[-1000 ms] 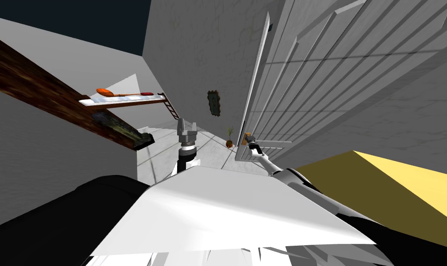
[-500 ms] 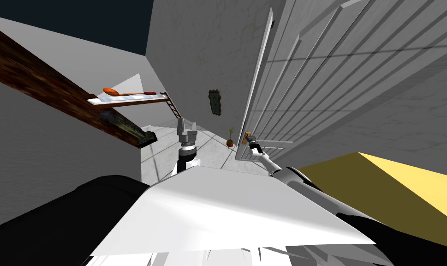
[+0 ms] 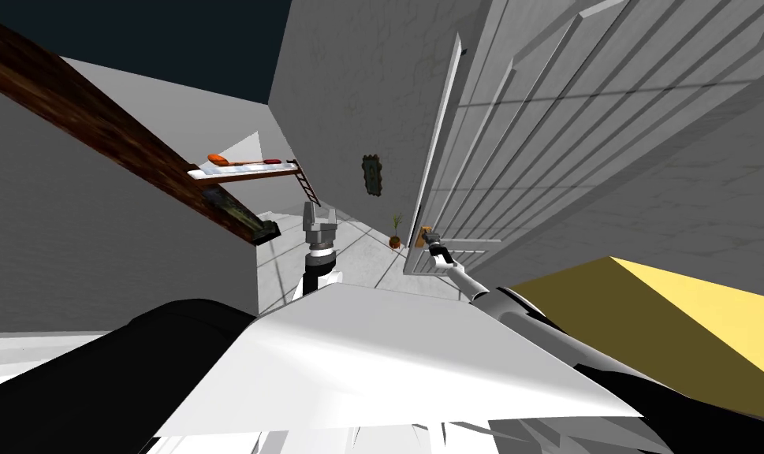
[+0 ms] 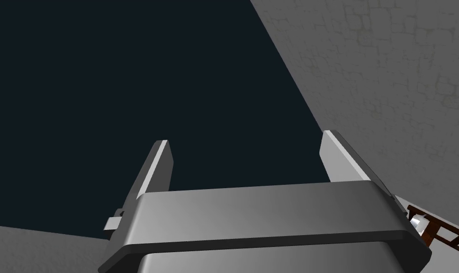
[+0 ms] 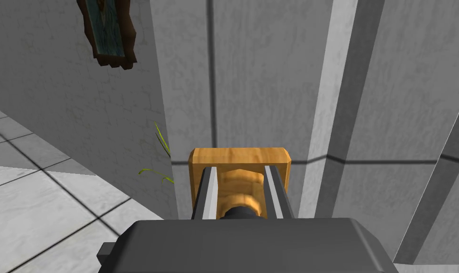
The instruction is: Pull the door open
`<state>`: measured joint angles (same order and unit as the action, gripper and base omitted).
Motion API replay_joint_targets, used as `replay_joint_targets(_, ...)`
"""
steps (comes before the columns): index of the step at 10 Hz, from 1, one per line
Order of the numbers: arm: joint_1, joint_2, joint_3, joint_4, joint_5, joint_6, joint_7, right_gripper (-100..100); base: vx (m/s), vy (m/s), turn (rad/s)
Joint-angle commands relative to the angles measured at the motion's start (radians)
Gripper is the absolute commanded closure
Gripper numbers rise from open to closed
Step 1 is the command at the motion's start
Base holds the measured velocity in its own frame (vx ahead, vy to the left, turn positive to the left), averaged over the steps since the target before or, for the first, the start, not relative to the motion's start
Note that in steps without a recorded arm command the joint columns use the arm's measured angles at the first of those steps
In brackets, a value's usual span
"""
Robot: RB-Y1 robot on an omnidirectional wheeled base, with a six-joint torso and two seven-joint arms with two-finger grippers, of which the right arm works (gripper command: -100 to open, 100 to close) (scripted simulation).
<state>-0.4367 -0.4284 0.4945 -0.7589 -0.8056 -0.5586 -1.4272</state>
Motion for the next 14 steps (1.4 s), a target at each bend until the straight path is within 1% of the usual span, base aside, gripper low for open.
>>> replay_joint_targets(1, 0.009, -0.011, 0.035, 0.003, 0.002, -0.001, -0.039, 100, -0.128, -0.076, 0.118)
replay_joint_targets(3, 0.014, -0.028, 0.051, -0.001, 0.001, -0.005, -0.063, 100, -0.131, -0.084, 0.125)
replay_joint_targets(5, 0.022, -0.057, 0.081, -0.007, 0.000, -0.012, -0.105, 100, -0.163, -0.111, 0.144)
replay_joint_targets(6, 0.022, -0.057, 0.081, -0.007, 0.000, -0.012, -0.105, 100, -0.130, -0.063, 0.039)
replay_joint_targets(8, 0.029, -0.081, 0.105, -0.011, -0.001, -0.018, -0.138, 100, -0.135, -0.068, 0.084)
replay_joint_targets(9, 0.026, -0.083, 0.083, -0.034, -0.005, -0.020, -0.117, 100, -0.076, -0.043, 0.021)
replay_joint_targets(10, 0.031, -0.098, 0.107, -0.052, -0.001, -0.023, -0.134, 100, -0.147, -0.057, 0.062)
replay_joint_targets(11, 0.032, -0.102, 0.115, -0.056, 0.001, -0.025, -0.140, 100, -0.164, -0.083, 0.068)
replay_joint_targets(12, 0.035, -0.111, 0.133, -0.063, 0.004, -0.030, -0.154, 100, -0.157, -0.116, 0.074)
replay_joint_targets(13, 0.037, -0.116, 0.142, -0.066, 0.006, -0.032, -0.161, 100, -0.157, -0.117, 0.070)
replay_joint_targets(14, 0.039, -0.126, 0.162, -0.074, 0.010, -0.037, -0.176, 100, -0.174, -0.118, 0.069)
